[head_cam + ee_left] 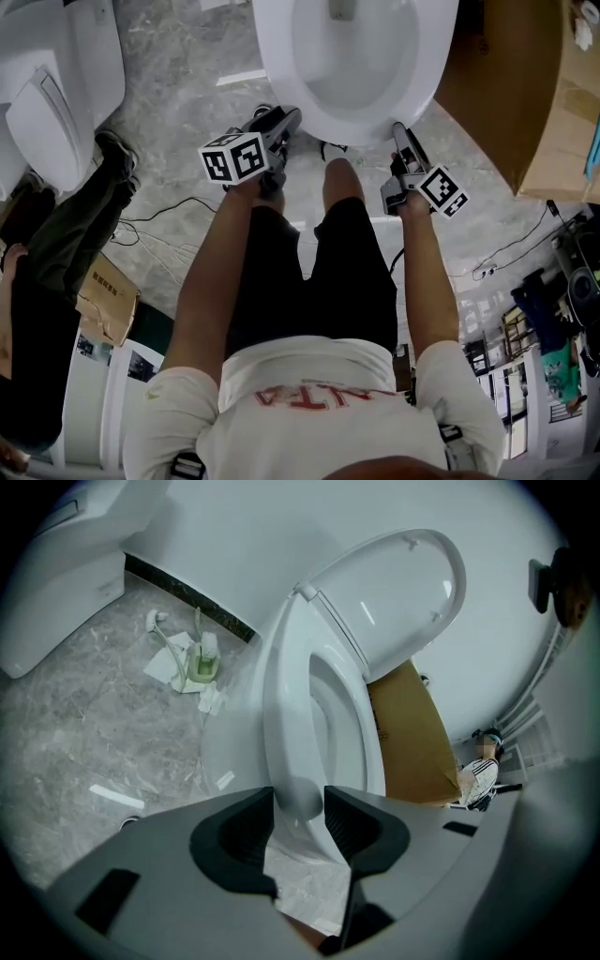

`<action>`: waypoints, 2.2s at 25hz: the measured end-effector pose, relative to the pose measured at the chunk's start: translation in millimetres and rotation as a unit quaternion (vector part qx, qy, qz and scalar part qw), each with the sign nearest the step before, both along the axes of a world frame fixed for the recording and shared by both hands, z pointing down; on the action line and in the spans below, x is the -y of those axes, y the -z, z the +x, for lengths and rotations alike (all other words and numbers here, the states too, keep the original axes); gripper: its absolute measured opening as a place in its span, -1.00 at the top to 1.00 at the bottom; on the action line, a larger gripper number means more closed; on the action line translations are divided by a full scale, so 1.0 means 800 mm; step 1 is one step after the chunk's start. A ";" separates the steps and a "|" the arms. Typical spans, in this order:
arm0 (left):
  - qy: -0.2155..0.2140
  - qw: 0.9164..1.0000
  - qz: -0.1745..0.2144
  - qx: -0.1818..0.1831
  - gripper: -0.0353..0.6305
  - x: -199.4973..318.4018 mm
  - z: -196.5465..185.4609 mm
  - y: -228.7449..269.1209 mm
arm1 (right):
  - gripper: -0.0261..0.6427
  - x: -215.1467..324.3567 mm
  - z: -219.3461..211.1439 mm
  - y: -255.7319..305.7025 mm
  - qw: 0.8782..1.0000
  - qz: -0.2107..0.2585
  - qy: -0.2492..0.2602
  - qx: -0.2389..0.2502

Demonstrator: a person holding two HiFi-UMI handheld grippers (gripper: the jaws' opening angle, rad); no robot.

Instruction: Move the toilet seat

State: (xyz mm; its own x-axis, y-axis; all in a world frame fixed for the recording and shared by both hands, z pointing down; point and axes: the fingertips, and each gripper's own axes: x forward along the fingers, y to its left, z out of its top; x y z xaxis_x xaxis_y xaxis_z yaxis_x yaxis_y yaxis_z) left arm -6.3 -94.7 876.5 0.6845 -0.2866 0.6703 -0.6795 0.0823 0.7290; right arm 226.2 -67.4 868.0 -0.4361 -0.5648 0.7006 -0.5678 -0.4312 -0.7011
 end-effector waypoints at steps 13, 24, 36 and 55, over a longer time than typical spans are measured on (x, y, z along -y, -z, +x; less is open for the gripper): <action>0.000 1.000 0.011 -0.021 0.43 0.006 -0.006 0.069 | 0.46 0.006 -0.004 0.066 0.997 0.073 0.003 0.036; 0.036 0.996 0.053 -0.065 0.43 0.024 -0.006 0.140 | 0.44 -0.005 -0.069 0.144 0.983 0.117 0.038 0.138; 0.072 0.980 0.098 -0.157 0.41 0.057 -0.005 0.232 | 0.46 0.037 -0.068 0.252 0.967 0.190 0.044 0.164; 0.105 0.958 0.257 -0.067 0.74 0.086 -0.043 0.416 | 0.40 0.159 -0.074 0.407 0.943 0.283 0.118 0.132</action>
